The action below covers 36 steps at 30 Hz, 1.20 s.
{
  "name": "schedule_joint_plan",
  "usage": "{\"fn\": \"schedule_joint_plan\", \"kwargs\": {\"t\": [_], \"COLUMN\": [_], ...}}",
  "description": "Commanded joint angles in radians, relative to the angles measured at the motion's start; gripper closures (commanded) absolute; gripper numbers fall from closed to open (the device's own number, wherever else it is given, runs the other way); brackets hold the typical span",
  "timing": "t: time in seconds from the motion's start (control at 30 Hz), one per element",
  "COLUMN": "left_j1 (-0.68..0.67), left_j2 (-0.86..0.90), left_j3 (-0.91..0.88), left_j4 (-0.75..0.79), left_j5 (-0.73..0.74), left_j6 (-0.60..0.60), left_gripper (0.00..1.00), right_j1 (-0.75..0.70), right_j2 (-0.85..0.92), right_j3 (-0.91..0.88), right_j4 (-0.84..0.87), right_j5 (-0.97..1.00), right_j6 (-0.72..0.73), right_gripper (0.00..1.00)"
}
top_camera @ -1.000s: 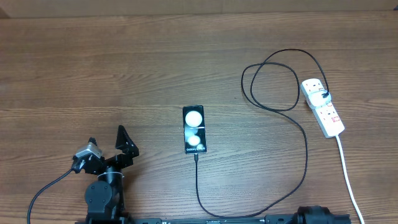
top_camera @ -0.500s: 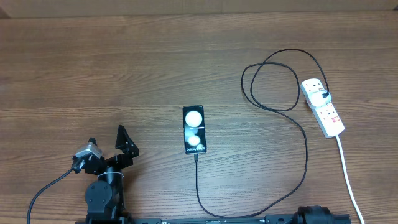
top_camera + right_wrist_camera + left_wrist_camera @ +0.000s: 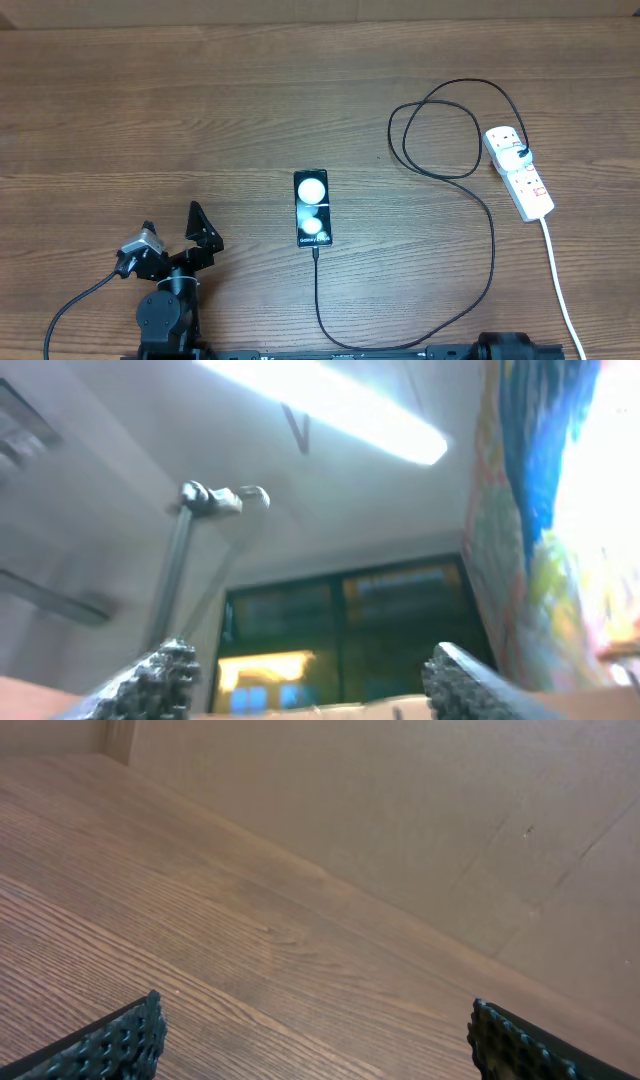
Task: Plug charger to phone and switch on socket
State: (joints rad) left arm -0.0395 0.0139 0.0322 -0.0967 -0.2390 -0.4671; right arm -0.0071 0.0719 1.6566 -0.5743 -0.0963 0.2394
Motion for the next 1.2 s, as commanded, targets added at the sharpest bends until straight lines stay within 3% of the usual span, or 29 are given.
{"fn": "schedule_joint_plan", "kwargs": {"t": [0.0, 0.17, 0.67, 1.0, 1.17], "left_j1": [-0.004, -0.004, -0.004, -0.004, -0.004], "left_j2": [-0.010, -0.010, -0.010, -0.010, -0.010], "left_j3": [-0.011, -0.011, -0.011, -0.011, -0.011], "left_j4": [0.008, 0.008, 0.008, 0.008, 0.008], "left_j5": [-0.003, -0.003, -0.003, -0.003, -0.003], "left_j6": [0.022, 0.022, 0.022, 0.022, 0.022], "left_gripper": [0.00, 0.00, 0.01, 0.00, 0.00], "right_j1": [0.022, 0.027, 0.034, 0.032, 0.032], "right_j2": [-0.030, -0.067, -0.066, -0.065, -0.065], "right_j3": [-0.030, -0.028, -0.058, -0.494, -0.780], "right_j4": [-0.005, -0.008, -0.018, 0.026, 0.136], "right_j5": [0.010, 0.010, 0.052, 0.080, 0.080], "right_j6": [-0.006, -0.006, -0.005, 0.000, 0.137], "right_gripper": [0.10, 0.03, 0.00, 0.00, 0.00]}}
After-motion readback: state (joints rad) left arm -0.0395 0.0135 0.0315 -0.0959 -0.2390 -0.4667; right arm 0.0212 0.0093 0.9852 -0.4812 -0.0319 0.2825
